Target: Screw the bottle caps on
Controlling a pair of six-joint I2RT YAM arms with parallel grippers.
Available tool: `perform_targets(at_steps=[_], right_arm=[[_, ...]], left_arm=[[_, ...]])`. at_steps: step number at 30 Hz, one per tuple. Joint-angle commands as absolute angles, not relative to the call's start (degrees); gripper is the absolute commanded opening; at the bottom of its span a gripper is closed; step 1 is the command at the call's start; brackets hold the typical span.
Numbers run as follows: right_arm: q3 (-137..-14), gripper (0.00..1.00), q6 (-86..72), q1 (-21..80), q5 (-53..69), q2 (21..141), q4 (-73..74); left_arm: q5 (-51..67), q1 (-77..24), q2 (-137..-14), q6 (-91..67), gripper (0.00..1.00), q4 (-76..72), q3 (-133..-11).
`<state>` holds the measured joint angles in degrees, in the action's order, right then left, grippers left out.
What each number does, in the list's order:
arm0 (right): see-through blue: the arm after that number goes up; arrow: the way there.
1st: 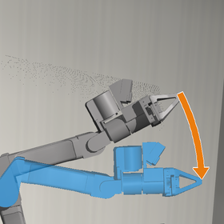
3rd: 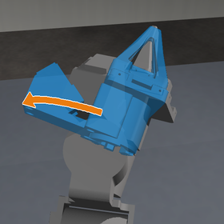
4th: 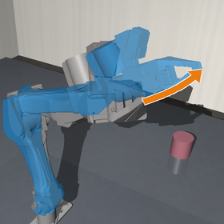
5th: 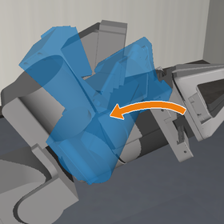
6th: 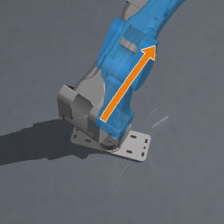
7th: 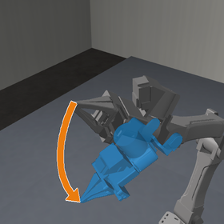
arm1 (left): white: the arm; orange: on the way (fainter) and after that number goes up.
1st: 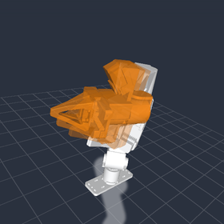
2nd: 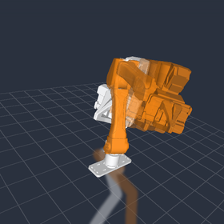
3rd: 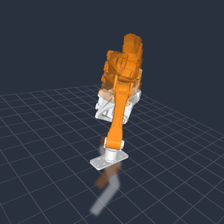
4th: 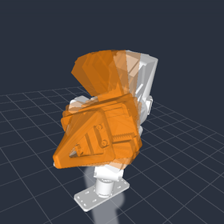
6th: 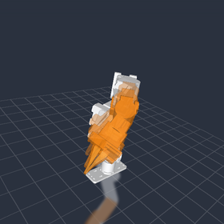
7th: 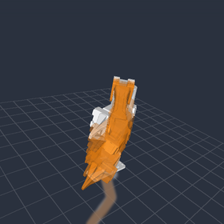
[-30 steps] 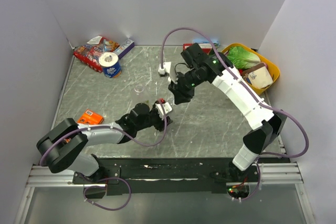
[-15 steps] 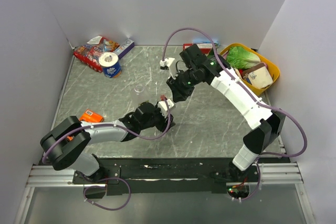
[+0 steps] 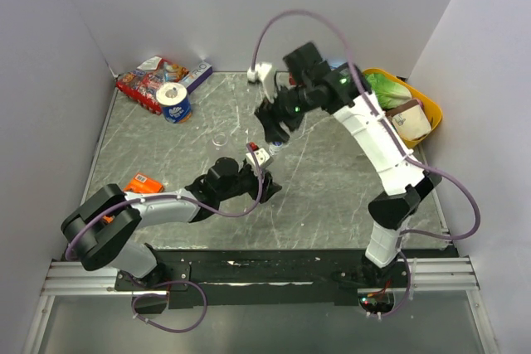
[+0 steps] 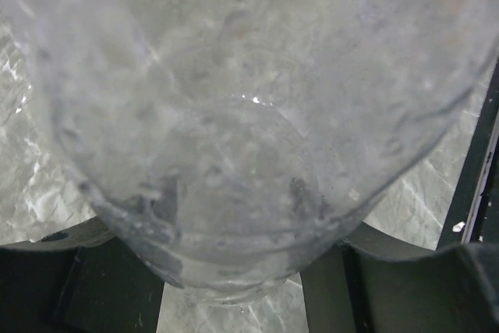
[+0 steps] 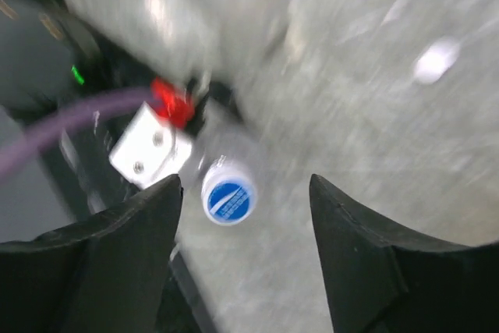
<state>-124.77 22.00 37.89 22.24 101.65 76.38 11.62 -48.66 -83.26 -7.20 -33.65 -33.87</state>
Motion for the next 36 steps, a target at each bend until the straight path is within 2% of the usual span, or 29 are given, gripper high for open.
perform_targets(at_steps=[1,7,9,10,11,14,22,36], right_arm=[[-139.9,0.77,24.8,37.7,25.8,103.2,89.5],[-124.1,0.79,31.7,37.3,27.9,93.7,87.9],[-118.9,0.74,44.5,37.3,30.4,87.7,85.3],[-112.0,0.72,48.6,37.4,31.8,85.0,83.1],[-108.4,0.72,55.7,37.8,31.8,79.6,77.5],[-97.6,0.7,66.0,40.9,29.5,73.0,72.3],[-94.7,0.67,72.4,45.3,31.6,72.9,71.7],[-90.6,0.66,79.8,49.6,30.6,74.7,70.1]], left_arm=[[15.4,-48.4,-82.2,-7.0,0.01,-39.2,-31.7],[18.7,-48.3,-81.5,-4.1,0.01,-39.0,-30.7],[21.2,-48.2,-80.7,-2.2,0.01,-38.6,-30.3],[21.8,-48.2,-80.4,-0.6,0.01,-38.3,-30.1],[23.4,-48.2,-80.1,2.4,0.01,-38.0,-30.1],[25.2,-47.8,-79.6,8.9,0.01,-36.7,-29.6],[27.4,-47.6,-78.4,21.1,0.01,-33.9,-28.8],[28.1,-47.7,-78.2,24.8,0.01,-33.5,-29.3]])
